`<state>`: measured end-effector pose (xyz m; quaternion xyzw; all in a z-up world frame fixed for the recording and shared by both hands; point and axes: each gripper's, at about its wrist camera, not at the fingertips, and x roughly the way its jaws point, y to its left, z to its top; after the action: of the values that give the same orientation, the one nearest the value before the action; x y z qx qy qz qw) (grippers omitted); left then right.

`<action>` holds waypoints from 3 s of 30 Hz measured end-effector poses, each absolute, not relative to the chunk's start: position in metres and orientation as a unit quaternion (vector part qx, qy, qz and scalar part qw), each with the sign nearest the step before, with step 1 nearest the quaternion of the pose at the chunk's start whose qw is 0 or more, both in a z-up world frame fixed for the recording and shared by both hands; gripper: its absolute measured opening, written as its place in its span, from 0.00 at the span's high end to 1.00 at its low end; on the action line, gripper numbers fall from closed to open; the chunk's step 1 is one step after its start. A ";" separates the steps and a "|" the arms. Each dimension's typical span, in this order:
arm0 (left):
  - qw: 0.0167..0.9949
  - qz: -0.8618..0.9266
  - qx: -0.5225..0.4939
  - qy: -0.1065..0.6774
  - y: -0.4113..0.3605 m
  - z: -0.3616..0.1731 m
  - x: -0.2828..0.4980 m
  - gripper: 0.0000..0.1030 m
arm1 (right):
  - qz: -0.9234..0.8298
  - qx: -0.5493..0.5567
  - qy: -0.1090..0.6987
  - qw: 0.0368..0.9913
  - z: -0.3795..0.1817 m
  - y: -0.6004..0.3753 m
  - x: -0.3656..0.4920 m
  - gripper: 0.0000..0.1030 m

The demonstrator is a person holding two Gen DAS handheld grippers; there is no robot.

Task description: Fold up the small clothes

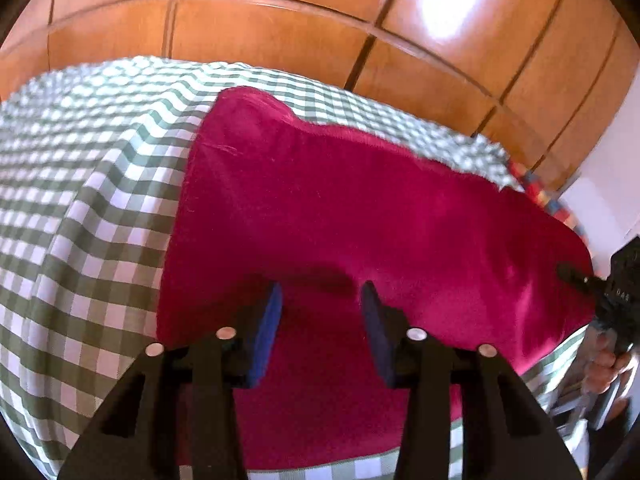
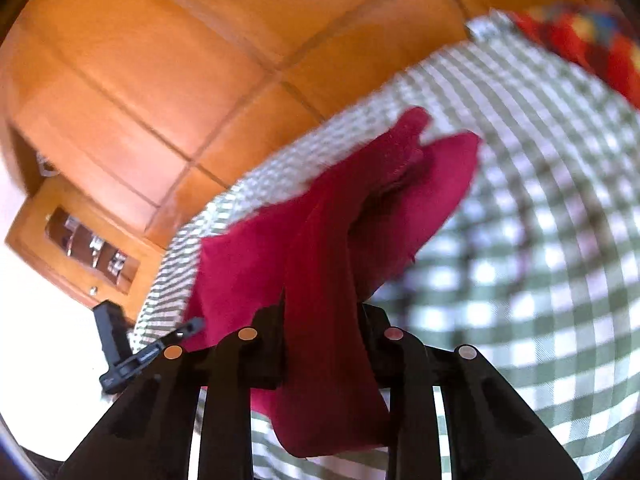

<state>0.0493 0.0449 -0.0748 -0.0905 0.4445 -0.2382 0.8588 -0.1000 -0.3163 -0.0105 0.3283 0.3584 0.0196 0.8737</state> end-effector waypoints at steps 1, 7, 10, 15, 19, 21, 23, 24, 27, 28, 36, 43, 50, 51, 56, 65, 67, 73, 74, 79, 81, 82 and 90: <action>0.856 -0.244 -0.107 0.444 0.051 -0.073 0.051 0.65 | 0.031 0.314 0.353 0.881 0.002 -0.305 -0.094 0.76; 0.837 -0.275 -0.176 0.440 0.085 -0.069 0.055 0.67 | 0.097 0.223 0.352 0.904 0.043 -0.233 -0.046 0.76; 0.830 -0.273 -0.173 0.454 0.092 -0.077 0.059 0.67 | 0.133 0.174 0.375 0.901 0.044 -0.181 -0.015 0.76; 0.816 -0.277 -0.210 0.461 0.109 -0.084 0.065 0.67 | 0.170 0.107 0.426 0.882 0.019 -0.103 0.019 0.76; 0.812 -0.270 -0.252 0.451 0.130 -0.080 0.069 0.67 | 0.163 0.048 0.472 0.865 -0.022 -0.053 0.031 0.76; 0.809 -0.270 -0.265 0.449 0.139 -0.078 0.069 0.65 | 0.154 0.005 0.474 0.867 -0.031 -0.037 0.027 0.76; 0.805 -0.273 -0.280 0.447 0.148 -0.076 0.071 0.61 | 0.143 -0.054 0.461 0.874 -0.033 -0.021 0.019 0.75; 0.801 -0.275 -0.290 0.446 0.152 -0.075 0.072 0.57 | 0.144 -0.069 0.456 0.876 -0.033 -0.017 0.016 0.69; 0.791 -0.283 -0.321 0.437 0.163 -0.070 0.075 0.46 | 0.200 -0.089 0.434 0.874 -0.031 -0.009 -0.002 0.28; 0.788 -0.288 -0.327 0.435 0.164 -0.068 0.074 0.44 | 0.225 -0.087 0.419 0.875 -0.026 -0.007 -0.011 0.28; 0.775 -0.318 -0.299 0.456 0.136 -0.052 0.088 0.31 | 0.246 0.039 0.414 0.876 -0.006 -0.066 -0.058 0.28; 0.766 -0.327 -0.234 0.501 0.095 -0.060 0.094 0.44 | 0.120 0.111 0.422 0.892 -0.014 -0.147 -0.080 0.49; 0.818 -0.297 -0.169 0.463 0.091 -0.034 0.077 0.82 | 0.132 0.067 0.424 0.894 -0.024 -0.110 -0.061 0.59; 0.826 -0.288 -0.160 0.457 0.096 -0.030 0.073 0.82 | 0.138 0.064 0.425 0.892 -0.023 -0.107 -0.062 0.59; 0.834 -0.212 -0.120 0.495 0.113 -0.065 0.081 0.79 | 0.150 0.057 0.451 0.878 -0.057 -0.082 -0.053 0.59; 0.897 -0.146 -0.082 0.410 0.102 -0.021 0.060 0.58 | 0.163 0.056 0.461 0.870 -0.033 -0.099 -0.054 0.59; 0.909 -0.149 -0.068 0.383 0.094 -0.007 0.053 0.58 | 0.166 0.083 0.450 0.874 -0.019 -0.113 -0.054 0.59; 0.906 -0.164 -0.024 0.390 0.059 -0.015 0.062 0.58 | 0.116 0.136 0.406 0.896 0.008 -0.146 -0.026 0.55; 0.904 -0.167 -0.019 0.394 0.054 -0.020 0.063 0.58 | 0.106 0.150 0.402 0.897 0.009 -0.151 -0.015 0.55; 0.900 -0.157 -0.007 0.407 0.049 -0.042 0.064 0.58 | 0.080 0.183 0.407 0.892 0.000 -0.155 0.043 0.55; 0.900 -0.158 -0.001 0.407 0.049 -0.047 0.064 0.58 | 0.067 0.178 0.413 0.890 -0.007 -0.152 0.063 0.55; 0.900 -0.159 0.000 0.406 0.048 -0.048 0.064 0.58 | 0.059 0.176 0.419 0.889 -0.014 -0.154 0.077 0.55; 0.901 -0.160 0.014 0.404 0.049 -0.061 0.064 0.58 | 0.014 0.141 0.457 0.878 -0.068 -0.149 0.110 0.54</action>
<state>0.0637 0.0490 -0.0605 0.0138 0.4039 -0.1599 0.9006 0.1100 -0.1487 -0.0678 0.1414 0.4565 0.0142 0.8783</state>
